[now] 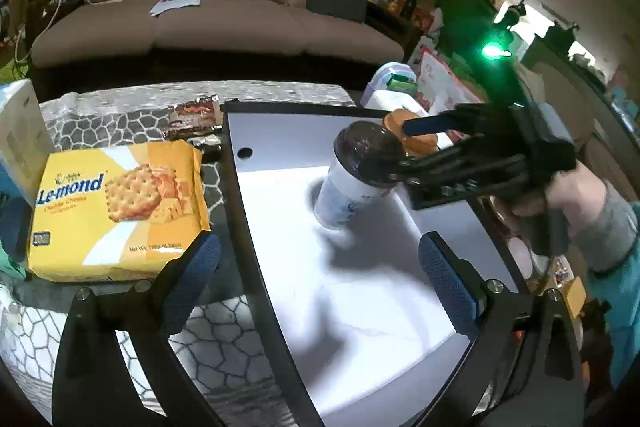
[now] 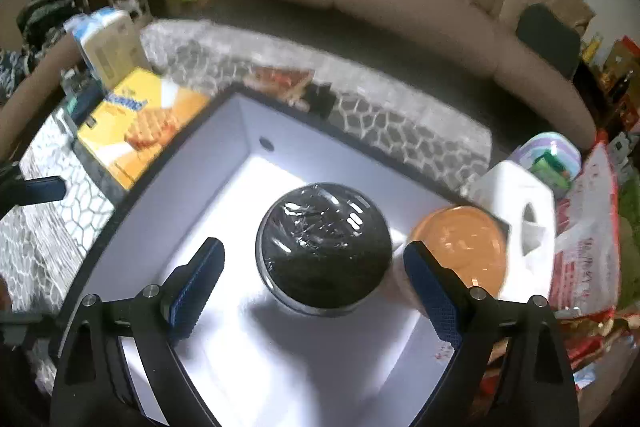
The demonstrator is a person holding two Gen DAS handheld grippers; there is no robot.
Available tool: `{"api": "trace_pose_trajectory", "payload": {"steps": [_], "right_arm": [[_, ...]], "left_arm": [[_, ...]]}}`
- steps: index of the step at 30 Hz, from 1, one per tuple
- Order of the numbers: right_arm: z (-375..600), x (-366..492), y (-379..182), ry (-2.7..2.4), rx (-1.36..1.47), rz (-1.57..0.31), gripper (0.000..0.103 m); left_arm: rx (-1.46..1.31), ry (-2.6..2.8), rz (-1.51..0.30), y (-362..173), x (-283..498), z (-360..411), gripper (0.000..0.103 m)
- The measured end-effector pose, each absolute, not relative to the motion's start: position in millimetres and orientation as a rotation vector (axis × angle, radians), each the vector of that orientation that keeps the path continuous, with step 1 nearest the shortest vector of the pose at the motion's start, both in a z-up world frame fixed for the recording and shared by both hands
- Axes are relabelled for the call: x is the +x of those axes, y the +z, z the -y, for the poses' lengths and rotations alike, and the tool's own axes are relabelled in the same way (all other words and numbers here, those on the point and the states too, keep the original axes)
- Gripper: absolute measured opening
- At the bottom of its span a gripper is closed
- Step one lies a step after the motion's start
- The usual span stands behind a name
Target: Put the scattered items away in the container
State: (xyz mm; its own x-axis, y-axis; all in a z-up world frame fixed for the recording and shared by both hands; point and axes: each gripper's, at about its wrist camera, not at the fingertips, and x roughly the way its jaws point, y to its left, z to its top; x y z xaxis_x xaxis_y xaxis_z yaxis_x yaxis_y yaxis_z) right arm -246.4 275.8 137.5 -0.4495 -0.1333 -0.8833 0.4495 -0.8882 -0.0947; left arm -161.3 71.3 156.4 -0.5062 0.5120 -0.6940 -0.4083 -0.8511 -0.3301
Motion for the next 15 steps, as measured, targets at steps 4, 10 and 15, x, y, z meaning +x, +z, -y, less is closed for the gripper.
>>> {"api": "trace_pose_trajectory", "payload": {"steps": [4, 10, 15], "right_arm": [[-270, -248, 129, -2.386, 1.399, -0.588, 0.078], [-272, -255, 147, -2.367, 1.397, -0.521, 0.034], [-275, -259, 155, -2.427, 1.389, -0.481, 0.099]], "left_arm": [[-1.130, 2.335, 0.151, 147, -156, -72, 0.100], [-1.134, 2.316, 0.187, 139, -159, -75, 0.100], [-1.116, 2.304, 0.162, 143, -164, -87, 0.100]]}}
